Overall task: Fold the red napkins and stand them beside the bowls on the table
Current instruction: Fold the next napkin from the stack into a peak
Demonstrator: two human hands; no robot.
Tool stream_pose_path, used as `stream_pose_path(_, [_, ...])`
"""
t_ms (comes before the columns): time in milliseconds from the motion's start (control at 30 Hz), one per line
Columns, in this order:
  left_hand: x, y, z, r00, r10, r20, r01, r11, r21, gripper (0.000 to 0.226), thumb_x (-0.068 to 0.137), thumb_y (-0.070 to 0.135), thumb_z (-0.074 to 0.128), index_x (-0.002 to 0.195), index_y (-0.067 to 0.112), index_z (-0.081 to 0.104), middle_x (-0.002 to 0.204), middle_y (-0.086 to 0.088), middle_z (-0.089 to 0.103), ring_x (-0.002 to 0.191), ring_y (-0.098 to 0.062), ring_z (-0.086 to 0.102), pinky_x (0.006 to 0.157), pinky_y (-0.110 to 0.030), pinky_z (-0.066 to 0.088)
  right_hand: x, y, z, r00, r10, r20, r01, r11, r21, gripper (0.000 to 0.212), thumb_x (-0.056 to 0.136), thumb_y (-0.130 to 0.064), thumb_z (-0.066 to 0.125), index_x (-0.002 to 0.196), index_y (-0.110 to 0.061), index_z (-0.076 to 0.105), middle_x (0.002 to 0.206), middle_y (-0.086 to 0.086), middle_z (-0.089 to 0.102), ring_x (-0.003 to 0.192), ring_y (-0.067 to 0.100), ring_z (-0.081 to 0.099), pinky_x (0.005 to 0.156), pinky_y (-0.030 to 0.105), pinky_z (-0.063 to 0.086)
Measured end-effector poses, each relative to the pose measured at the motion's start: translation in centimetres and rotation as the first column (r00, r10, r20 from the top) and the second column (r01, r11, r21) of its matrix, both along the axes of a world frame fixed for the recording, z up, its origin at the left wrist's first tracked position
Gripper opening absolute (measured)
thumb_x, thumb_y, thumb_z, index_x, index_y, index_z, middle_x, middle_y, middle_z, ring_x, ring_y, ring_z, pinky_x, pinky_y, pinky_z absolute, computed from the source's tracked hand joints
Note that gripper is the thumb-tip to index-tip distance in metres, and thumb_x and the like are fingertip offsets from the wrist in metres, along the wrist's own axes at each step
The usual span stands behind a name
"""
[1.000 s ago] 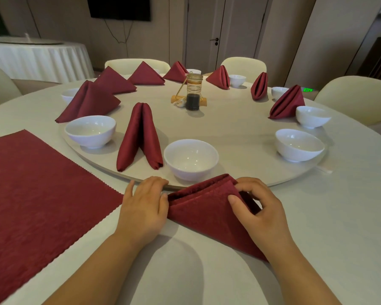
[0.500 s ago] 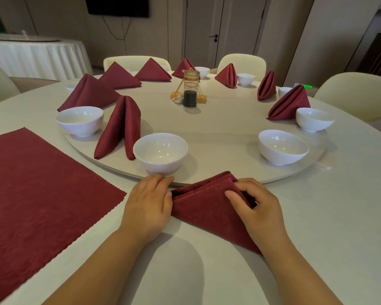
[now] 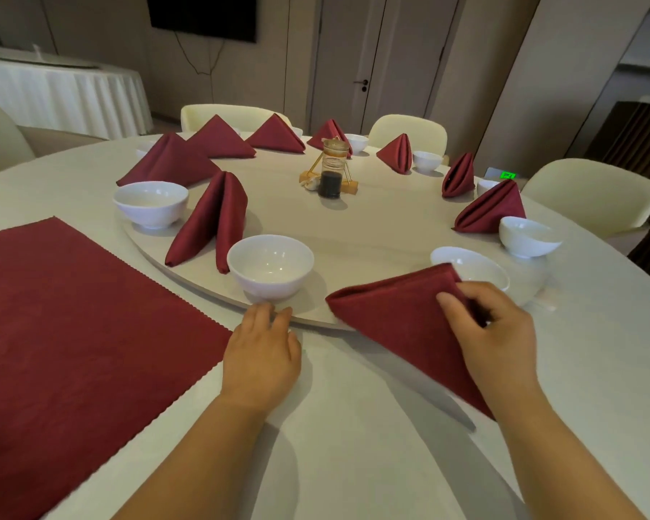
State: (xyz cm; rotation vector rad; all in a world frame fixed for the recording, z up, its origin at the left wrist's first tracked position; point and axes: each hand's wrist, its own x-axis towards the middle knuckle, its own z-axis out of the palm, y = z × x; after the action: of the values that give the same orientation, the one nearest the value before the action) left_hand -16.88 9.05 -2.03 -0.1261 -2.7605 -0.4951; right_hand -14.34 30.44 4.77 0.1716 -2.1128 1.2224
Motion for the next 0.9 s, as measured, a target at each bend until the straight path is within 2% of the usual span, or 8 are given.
stream_pose_path(100, [0.3,0.1,0.1,0.997,-0.024,0.068,0.018,0.996,0.092,0.053,0.086,0.029,0.027,0.121,0.007,0.059,0.125,-0.017,0.053,0.118,-0.032,0.049,0.093,-0.041,0.044,-1.5,-0.7,1.8,0.997,-0.07,-0.019,0.071,0.997,0.017,0.012,0.083,-0.011,0.064,0.077,-0.021,0.06,0.075,-0.02,0.055,0.07,-0.007,0.051,0.07,0.001,0.036])
stream_pose_path(167, [0.4,-0.1,0.0,0.998,-0.006,0.057,0.002,0.997,0.083,0.05,0.092,0.028,0.025,0.131,0.011,0.05,0.135,-0.013,0.044,0.128,-0.029,0.039,0.102,-0.037,0.036,-3.1,-1.8,2.4,0.994,-0.105,-0.012,0.105,0.994,0.026,0.006,0.085,-0.008,0.061,0.085,-0.013,0.064,0.076,-0.014,0.056,0.074,-0.001,0.049,0.07,0.001,0.035])
stream_pose_path(300, [0.2,-0.2,0.7,1.0,-0.022,0.012,0.022,0.999,0.038,0.038,0.092,0.018,0.036,0.123,0.012,0.058,0.125,-0.012,0.052,0.117,-0.03,0.051,0.092,-0.038,0.046,-6.6,-3.6,1.8,0.986,-0.165,0.028,0.163,0.985,0.063,0.016,0.088,-0.013,0.057,0.099,-0.005,0.066,0.09,-0.004,0.056,0.085,0.01,0.048,0.069,0.01,0.03])
stream_pose_path(367, [0.2,-0.3,0.6,0.995,-0.024,0.096,0.023,1.0,0.013,0.042,0.099,0.026,0.025,0.139,0.023,0.036,0.142,-0.002,0.031,0.133,-0.02,0.029,0.107,-0.029,0.028,-8.3,-4.4,1.3,0.983,-0.18,0.027,0.177,0.981,0.084,0.019,0.089,-0.015,0.056,0.103,-0.004,0.065,0.093,-0.003,0.055,0.085,0.009,0.047,0.07,0.009,0.028])
stream_pose_path(433, [-0.1,-0.4,0.8,0.992,-0.012,0.126,0.008,0.999,0.032,0.043,0.1,0.031,0.02,0.143,0.028,0.025,0.146,0.004,0.02,0.135,-0.014,0.018,0.109,-0.024,0.017,-9.8,-5.2,0.9,0.979,-0.201,0.023,0.198,0.975,0.101,0.02,0.089,-0.016,0.056,0.103,-0.005,0.066,0.097,0.001,0.06,0.084,0.009,0.046,0.07,0.011,0.028])
stream_pose_path(533, [-0.4,-0.6,0.9,0.992,-0.01,0.129,0.011,1.0,-0.011,0.043,0.099,0.033,0.02,0.142,0.028,0.024,0.145,0.003,0.02,0.135,-0.014,0.017,0.109,-0.024,0.016,-11.5,-6.4,0.4,0.976,-0.217,0.031,0.211,0.968,0.137,0.022,0.09,-0.018,0.056,0.104,-0.006,0.066,0.103,0.006,0.063,0.085,0.011,0.048,0.077,0.02,0.035])
stream_pose_path(667, [-0.2,-0.4,1.3,0.984,0.015,0.176,-0.002,0.997,-0.075,0.047,0.099,0.041,0.017,0.144,0.026,0.021,0.148,0.005,0.017,0.138,-0.016,0.011,0.112,-0.026,0.012,-12.6,-7.6,0.2,0.979,-0.199,0.035,0.189,0.965,0.179,0.024,0.089,-0.017,0.056,0.107,-0.004,0.064,0.107,0.009,0.063,0.096,0.024,0.056,0.093,0.035,0.04])
stream_pose_path(900, [0.1,-0.1,1.9,0.976,-0.073,0.204,0.09,0.993,-0.074,0.05,0.098,0.045,0.018,0.144,0.027,0.021,0.149,0.01,0.019,0.139,-0.012,0.012,0.113,-0.025,0.003,-12.7,-7.1,-0.3,0.96,-0.213,0.181,0.123,0.903,0.412,0.037,0.088,-0.034,0.056,0.118,-0.012,0.058,0.125,0.005,0.053,0.113,0.021,0.047,0.097,0.031,0.029])
